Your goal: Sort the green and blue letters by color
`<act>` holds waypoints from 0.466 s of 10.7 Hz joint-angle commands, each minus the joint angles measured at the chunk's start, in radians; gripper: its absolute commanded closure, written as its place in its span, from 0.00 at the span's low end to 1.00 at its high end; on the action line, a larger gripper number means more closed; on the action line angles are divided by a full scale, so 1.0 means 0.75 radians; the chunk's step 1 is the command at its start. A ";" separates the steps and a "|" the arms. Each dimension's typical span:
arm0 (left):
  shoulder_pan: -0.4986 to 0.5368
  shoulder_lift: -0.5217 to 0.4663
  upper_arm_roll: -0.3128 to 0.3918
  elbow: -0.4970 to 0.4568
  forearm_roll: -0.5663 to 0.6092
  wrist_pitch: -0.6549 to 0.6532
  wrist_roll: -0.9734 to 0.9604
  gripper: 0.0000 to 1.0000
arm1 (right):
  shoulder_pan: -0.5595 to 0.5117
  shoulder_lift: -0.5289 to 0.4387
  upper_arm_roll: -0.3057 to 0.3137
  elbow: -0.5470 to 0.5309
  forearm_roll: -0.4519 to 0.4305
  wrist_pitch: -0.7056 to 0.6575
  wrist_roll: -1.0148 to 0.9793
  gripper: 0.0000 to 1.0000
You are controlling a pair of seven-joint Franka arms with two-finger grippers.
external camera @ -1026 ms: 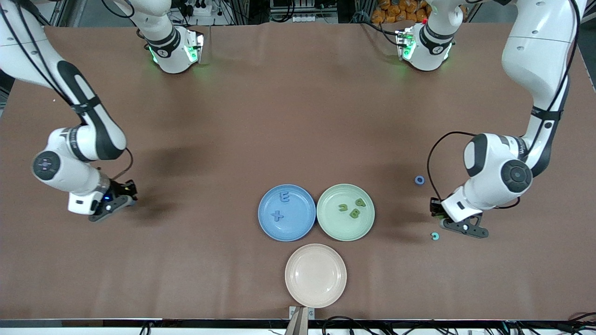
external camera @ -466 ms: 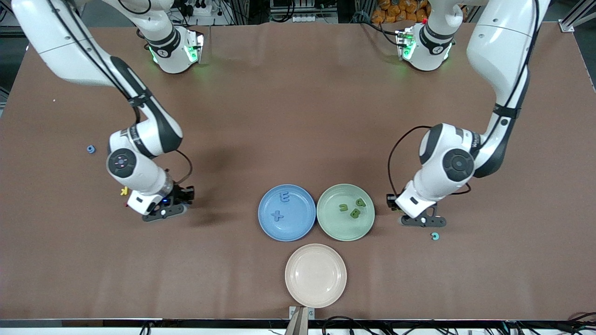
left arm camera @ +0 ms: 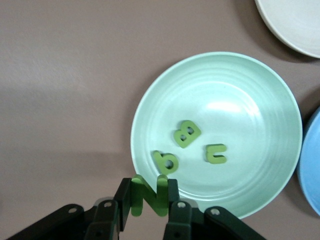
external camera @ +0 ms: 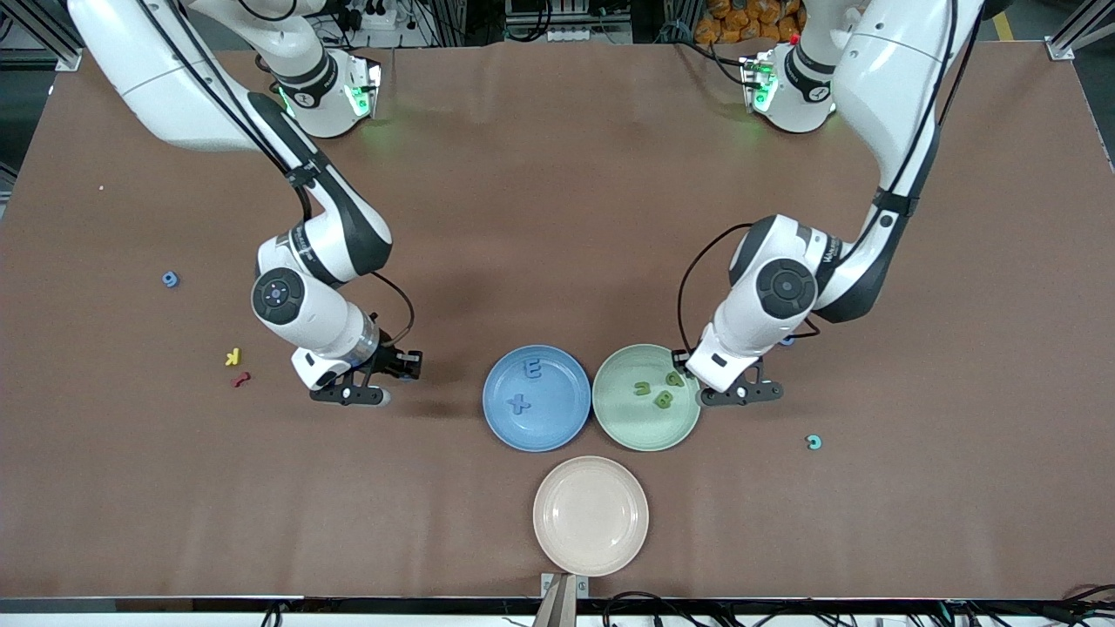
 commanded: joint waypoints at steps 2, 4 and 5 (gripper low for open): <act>-0.051 0.055 0.011 0.090 -0.027 -0.017 -0.164 0.91 | 0.165 0.049 -0.003 0.209 0.212 -0.005 0.360 1.00; -0.047 0.057 0.013 0.095 -0.017 -0.017 -0.171 0.10 | 0.212 0.092 -0.005 0.317 0.219 -0.005 0.622 1.00; -0.047 0.055 0.013 0.095 -0.011 -0.017 -0.114 0.00 | 0.237 0.131 -0.005 0.375 0.221 -0.003 0.757 1.00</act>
